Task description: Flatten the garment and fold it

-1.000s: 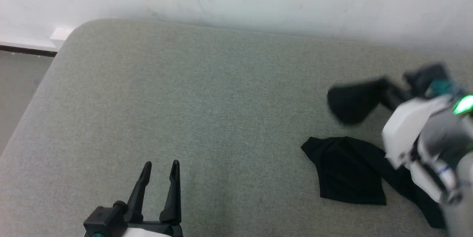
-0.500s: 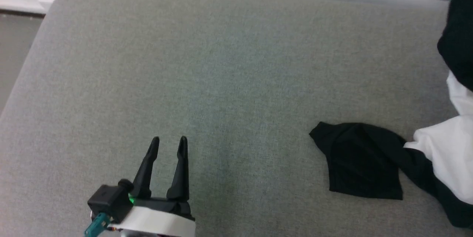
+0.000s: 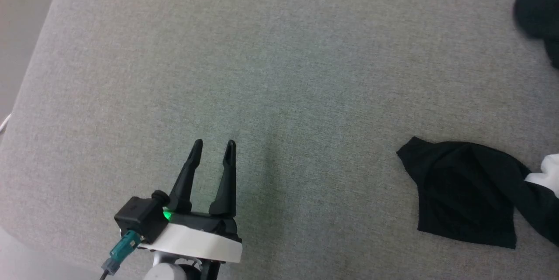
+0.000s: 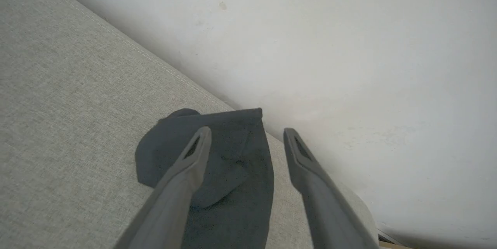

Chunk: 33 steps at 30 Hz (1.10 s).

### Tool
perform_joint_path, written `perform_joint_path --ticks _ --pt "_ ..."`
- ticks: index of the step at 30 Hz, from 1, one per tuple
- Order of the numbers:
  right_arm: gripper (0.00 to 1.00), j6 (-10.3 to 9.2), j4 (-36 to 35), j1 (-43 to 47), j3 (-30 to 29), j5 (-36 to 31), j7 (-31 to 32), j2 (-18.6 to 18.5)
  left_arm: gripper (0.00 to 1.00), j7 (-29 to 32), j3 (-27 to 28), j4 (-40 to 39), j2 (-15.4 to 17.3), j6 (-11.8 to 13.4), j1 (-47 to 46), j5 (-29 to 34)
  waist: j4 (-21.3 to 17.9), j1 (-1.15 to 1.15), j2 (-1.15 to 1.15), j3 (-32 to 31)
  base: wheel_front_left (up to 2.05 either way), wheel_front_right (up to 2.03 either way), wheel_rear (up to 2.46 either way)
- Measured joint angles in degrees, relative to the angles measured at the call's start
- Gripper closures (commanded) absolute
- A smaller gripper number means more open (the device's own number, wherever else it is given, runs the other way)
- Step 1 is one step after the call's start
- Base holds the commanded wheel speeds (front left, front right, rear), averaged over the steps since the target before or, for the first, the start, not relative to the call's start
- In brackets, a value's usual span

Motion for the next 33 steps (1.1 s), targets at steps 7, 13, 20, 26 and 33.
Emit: perform_joint_path --ticks 7,13,20,26,33 --pt "0.0 0.0 0.8 0.1 0.1 0.3 -2.7 1.0 0.0 0.0 1.0 0.8 -0.1 -0.1 0.2 1.0 0.1 -0.01 0.0 -1.6 0.0 0.0 0.0" --pt "0.0 0.0 -2.8 2.8 -4.0 2.0 -7.8 4.0 0.0 0.0 1.7 0.6 0.4 -0.1 2.3 1.5 -1.2 -0.01 0.0 -5.7 0.0 0.0 0.0" --pt "0.0 -0.01 -16.0 18.2 -13.3 2.3 -13.8 11.2 0.0 0.9 3.0 -2.1 2.4 1.4 7.1 1.6 -3.7 -0.02 0.0 -11.3 0.0 0.0 0.0" --pt "0.0 -0.01 -30.7 37.2 -22.0 -0.6 -20.0 22.4 0.0 1.9 3.9 -5.0 3.8 2.6 11.0 1.8 -7.1 -0.03 0.0 -14.6 0.0 0.0 0.0" --pt "0.0 0.0 -38.4 56.0 -26.5 -1.8 -30.9 31.9 0.0 2.2 4.3 -6.8 4.6 3.6 15.1 1.7 -11.5 -0.02 0.0 -17.1 0.0 0.0 0.0"
